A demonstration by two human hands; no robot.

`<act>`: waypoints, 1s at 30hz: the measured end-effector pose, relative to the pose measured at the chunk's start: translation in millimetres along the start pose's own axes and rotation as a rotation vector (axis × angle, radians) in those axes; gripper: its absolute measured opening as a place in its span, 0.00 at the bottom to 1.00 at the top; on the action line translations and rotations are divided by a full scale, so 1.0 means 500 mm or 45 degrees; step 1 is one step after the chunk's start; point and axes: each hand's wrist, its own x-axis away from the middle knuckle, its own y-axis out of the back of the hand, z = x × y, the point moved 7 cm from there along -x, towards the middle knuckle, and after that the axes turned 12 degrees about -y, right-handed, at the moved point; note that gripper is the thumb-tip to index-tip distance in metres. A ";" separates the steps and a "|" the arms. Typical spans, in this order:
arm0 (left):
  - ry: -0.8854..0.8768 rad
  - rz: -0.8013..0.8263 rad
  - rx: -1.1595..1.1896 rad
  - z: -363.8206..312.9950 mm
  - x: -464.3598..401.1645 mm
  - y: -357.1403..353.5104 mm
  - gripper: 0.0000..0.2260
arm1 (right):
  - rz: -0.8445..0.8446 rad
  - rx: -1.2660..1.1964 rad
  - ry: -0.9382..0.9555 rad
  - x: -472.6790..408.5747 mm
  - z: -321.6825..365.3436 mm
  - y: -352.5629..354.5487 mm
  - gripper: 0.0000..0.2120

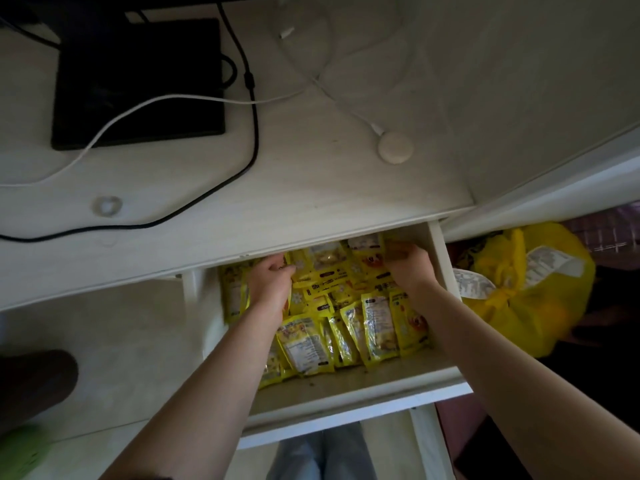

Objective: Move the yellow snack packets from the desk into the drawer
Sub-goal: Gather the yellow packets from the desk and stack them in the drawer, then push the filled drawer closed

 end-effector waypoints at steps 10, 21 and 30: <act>0.021 0.042 0.178 0.033 0.161 0.068 0.10 | 0.108 -0.102 -0.008 0.118 -0.101 0.036 0.18; 0.258 0.183 0.483 0.162 0.406 0.095 0.04 | 0.257 -0.398 -0.073 0.275 -0.297 0.093 0.06; 0.622 0.056 0.790 0.282 0.454 0.125 0.22 | 0.336 -0.771 -0.613 0.267 -0.386 0.084 0.11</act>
